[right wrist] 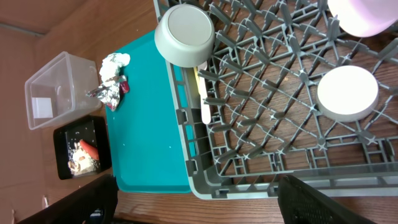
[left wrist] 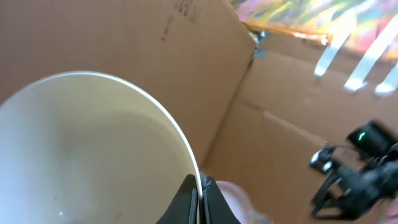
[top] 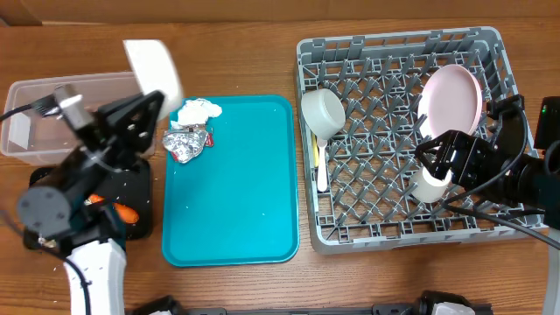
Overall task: Sort waste into correct bins and load items into the dishwasher rack
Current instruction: 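Lift the emptied white bowl up and right with the left gripper, then carry the white bowl over the rack and lower it in, then release the white bowl in the rack and withdraw the left gripper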
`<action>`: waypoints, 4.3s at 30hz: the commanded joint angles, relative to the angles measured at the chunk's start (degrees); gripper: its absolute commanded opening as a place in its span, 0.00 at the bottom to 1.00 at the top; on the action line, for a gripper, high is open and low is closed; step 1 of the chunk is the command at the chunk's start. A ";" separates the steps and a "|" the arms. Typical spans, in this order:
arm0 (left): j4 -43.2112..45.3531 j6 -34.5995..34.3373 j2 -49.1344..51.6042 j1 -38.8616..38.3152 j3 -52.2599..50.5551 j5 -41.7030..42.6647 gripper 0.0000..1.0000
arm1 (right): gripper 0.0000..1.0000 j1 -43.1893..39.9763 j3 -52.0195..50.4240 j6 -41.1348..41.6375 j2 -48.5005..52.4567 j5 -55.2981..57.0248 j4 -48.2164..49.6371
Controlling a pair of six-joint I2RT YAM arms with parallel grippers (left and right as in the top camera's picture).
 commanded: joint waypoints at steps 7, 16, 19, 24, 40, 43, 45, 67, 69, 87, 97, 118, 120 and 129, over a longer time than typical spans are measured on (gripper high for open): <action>-13.62 -2.99 7.37 -21.77 0.57 -14.21 0.04 | 0.86 -0.11 0.35 0.00 -0.20 -0.24 0.24; -12.61 -7.32 17.64 -35.17 0.57 -19.91 0.04 | 0.86 -0.11 0.35 -0.02 -0.20 -0.22 0.04; -12.24 -7.85 18.40 -39.36 0.57 -24.15 0.04 | 0.86 -0.11 0.35 -0.02 -0.20 -0.22 0.00; -12.57 -7.85 20.90 -45.46 0.57 -30.82 0.04 | 0.86 -0.11 0.35 -0.02 -0.20 -0.24 0.00; 15.15 -18.60 40.74 -54.69 0.57 -33.90 0.04 | 0.86 -0.11 0.35 -0.02 -0.20 -0.22 -0.48; 17.49 -18.67 41.79 -54.71 0.57 -33.86 0.04 | 0.86 -0.11 0.35 -0.04 -0.20 0.28 -0.90; 17.20 -18.91 41.79 -54.71 0.57 -33.88 0.04 | 0.86 -0.11 0.35 -0.07 -0.20 1.16 -1.22; 11.67 -18.08 42.73 -56.70 0.13 -35.41 0.04 | 0.86 -0.11 0.35 -0.37 -0.20 1.51 -2.14; 11.69 -18.05 42.73 -56.70 0.09 -35.41 0.04 | 0.86 -0.11 0.35 -0.44 -0.20 1.53 -2.16; 7.50 -17.05 42.73 -56.50 0.07 -30.47 0.24 | 0.86 -0.11 0.35 -0.48 -0.20 3.23 -2.38; 7.30 -15.98 42.73 -52.09 0.07 -19.82 0.20 | 0.86 -0.11 0.35 -0.48 -0.20 3.23 -2.47; -12.07 -5.55 38.64 -43.98 -0.81 -8.15 1.00 | 0.86 -0.11 0.35 -0.46 -0.20 4.26 -2.60; -15.41 -4.04 35.91 -42.66 -0.81 -8.57 1.00 | 0.86 -0.11 0.35 -0.48 -0.20 4.28 -2.51; -55.06 13.88 17.62 -34.95 -0.79 -21.22 1.00 | 0.87 -0.11 0.35 -0.48 -0.20 4.26 -2.34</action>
